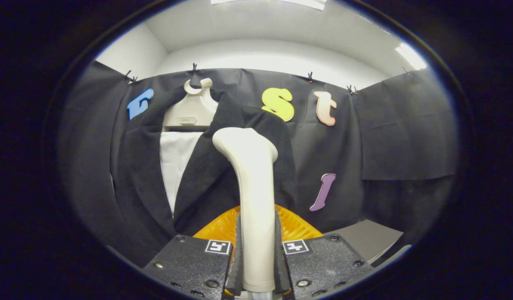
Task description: Iron the clothes twice with a garment steamer, once on the left side and once on the right side.
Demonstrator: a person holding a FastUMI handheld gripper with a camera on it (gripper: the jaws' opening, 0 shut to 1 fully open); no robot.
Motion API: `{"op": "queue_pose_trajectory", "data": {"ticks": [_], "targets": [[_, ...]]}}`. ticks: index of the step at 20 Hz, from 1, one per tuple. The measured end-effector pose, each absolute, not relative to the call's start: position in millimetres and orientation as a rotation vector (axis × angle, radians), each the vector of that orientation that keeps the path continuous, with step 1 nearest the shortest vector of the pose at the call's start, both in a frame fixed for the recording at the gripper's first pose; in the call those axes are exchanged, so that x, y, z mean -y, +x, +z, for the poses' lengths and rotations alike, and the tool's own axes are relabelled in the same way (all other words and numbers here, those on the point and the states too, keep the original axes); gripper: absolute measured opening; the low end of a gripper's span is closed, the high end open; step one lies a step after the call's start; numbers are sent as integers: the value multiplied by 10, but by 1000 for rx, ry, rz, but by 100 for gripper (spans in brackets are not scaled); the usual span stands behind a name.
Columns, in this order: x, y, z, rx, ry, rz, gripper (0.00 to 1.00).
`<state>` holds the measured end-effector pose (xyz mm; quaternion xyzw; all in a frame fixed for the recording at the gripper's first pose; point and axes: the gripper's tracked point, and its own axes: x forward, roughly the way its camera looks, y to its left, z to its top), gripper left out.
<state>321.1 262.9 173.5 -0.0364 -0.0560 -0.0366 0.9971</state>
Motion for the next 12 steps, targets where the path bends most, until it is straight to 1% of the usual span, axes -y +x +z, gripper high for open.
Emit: {"op": "queue_pose_trajectory", "data": {"ticks": [12], "targets": [[-2689,3024,684,-4,-131,-49,32]]}}
